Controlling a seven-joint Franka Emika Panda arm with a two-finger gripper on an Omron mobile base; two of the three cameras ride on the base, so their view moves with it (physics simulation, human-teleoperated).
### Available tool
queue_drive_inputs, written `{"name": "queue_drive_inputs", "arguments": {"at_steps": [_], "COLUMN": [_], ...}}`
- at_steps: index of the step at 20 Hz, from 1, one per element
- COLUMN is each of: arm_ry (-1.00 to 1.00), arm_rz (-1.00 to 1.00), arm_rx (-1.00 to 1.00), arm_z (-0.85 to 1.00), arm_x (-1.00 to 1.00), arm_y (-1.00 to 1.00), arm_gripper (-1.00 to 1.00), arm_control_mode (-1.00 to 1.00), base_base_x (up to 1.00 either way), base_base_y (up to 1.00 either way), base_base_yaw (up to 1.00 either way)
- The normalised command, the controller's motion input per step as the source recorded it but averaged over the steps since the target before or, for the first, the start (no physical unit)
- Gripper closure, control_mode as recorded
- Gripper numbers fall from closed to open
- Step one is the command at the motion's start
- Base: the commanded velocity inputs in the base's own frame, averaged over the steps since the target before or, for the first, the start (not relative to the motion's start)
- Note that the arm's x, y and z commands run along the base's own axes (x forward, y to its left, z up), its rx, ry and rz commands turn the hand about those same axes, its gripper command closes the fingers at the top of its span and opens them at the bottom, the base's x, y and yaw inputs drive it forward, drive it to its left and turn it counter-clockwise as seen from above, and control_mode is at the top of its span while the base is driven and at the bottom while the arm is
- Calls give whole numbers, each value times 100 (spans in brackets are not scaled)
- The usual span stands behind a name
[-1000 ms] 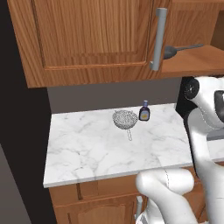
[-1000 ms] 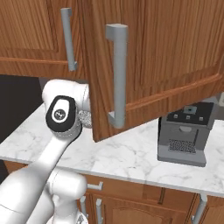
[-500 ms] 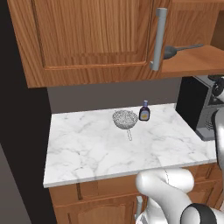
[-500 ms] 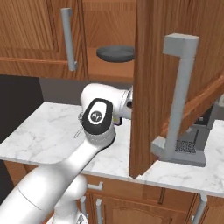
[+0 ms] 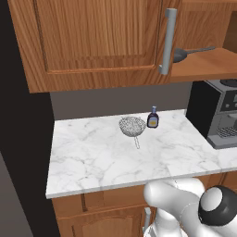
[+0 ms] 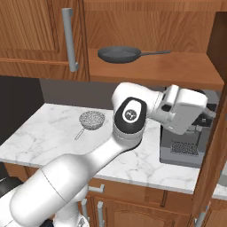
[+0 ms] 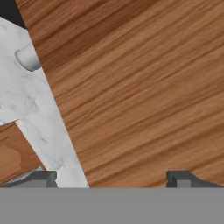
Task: Pick the pan from the cabinet and place it on the stove. Then turn on the stove burner for the pan.
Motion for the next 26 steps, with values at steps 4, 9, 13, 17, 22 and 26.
{"name": "queue_drive_inputs", "arguments": {"at_steps": [4, 9, 13, 17, 22, 26], "arm_ry": [-8, -9, -12, -12, -14, -19], "arm_rz": [4, 14, 19, 22, 26, 31], "arm_rx": [16, 12, 18, 22, 22, 25], "arm_z": [-6, -12, -24, -27, -16, 0], "arm_x": [-21, -42, -48, -33, -7, 0], "arm_y": [3, 70, 95, 99, 99, 89], "arm_gripper": [-100, -100, -100, -100, -100, -100], "arm_control_mode": [-100, -100, -100, -100, -100, -100], "base_base_x": [0, 0, 0, 0, 0, 0], "base_base_y": [0, 0, 0, 0, 0, 0], "base_base_yaw": [0, 0, 0, 0, 0, 0]}}
